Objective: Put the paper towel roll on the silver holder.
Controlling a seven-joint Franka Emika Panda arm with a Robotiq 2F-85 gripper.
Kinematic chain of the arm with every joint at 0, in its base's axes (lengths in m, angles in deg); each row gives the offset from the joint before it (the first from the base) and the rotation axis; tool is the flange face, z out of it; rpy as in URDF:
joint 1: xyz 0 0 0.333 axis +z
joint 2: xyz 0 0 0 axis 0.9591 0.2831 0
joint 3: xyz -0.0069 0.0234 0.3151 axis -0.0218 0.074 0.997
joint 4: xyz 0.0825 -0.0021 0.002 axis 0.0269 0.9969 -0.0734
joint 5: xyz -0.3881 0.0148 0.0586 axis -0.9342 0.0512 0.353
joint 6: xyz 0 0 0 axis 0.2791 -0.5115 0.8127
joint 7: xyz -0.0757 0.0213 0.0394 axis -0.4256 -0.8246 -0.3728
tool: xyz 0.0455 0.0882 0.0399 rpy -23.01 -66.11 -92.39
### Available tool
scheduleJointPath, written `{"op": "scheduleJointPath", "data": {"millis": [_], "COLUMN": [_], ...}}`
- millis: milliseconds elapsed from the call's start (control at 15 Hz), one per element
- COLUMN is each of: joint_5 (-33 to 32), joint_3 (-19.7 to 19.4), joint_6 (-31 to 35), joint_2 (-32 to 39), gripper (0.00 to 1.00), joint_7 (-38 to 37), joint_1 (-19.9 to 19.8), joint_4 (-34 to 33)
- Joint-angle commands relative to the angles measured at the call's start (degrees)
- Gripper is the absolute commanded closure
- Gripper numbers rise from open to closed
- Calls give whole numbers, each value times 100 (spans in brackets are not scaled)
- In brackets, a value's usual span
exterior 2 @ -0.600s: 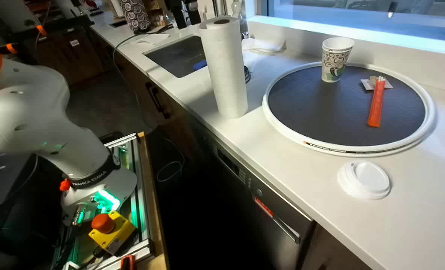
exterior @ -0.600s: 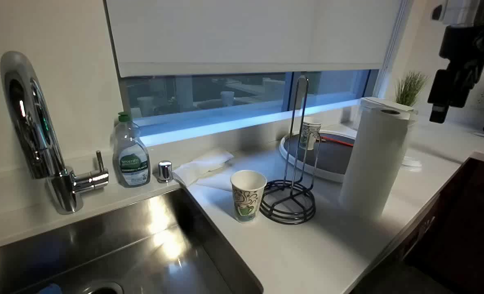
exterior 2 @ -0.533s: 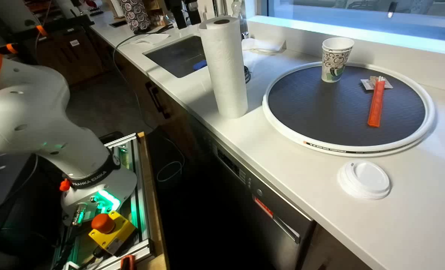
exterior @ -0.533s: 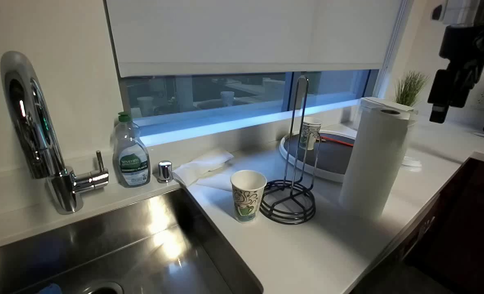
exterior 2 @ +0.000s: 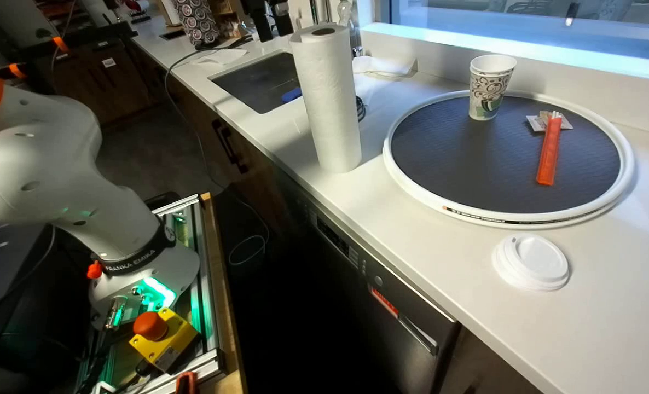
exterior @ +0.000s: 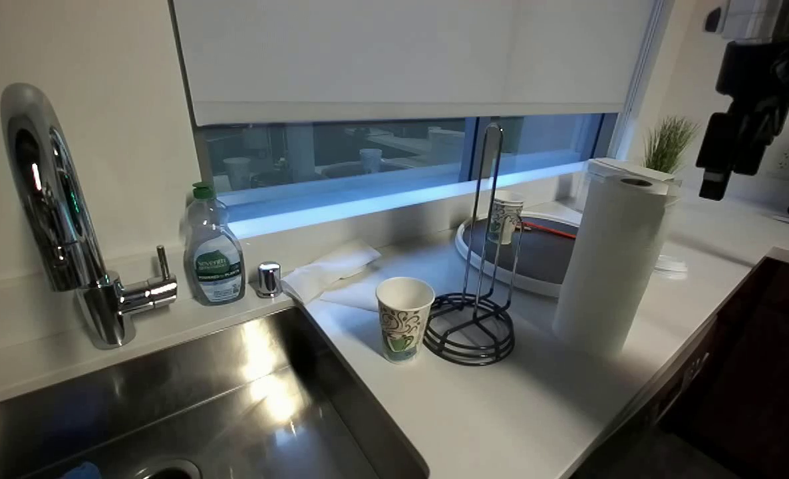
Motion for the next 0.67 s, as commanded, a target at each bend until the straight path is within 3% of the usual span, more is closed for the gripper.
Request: {"op": "scheduleJointPath", "data": {"millis": [0, 267, 600], "joint_5": [131, 753, 1320], "joint_3": [-217, -626, -736], "joint_6": [219, 470, 1063], "joint_2": [104, 130, 249], "gripper": [0, 0, 0], "joint_7": [-644, -945, -1033], "joint_1": [-75, -115, -129], "joint_4": [-137, -272, -181]}}
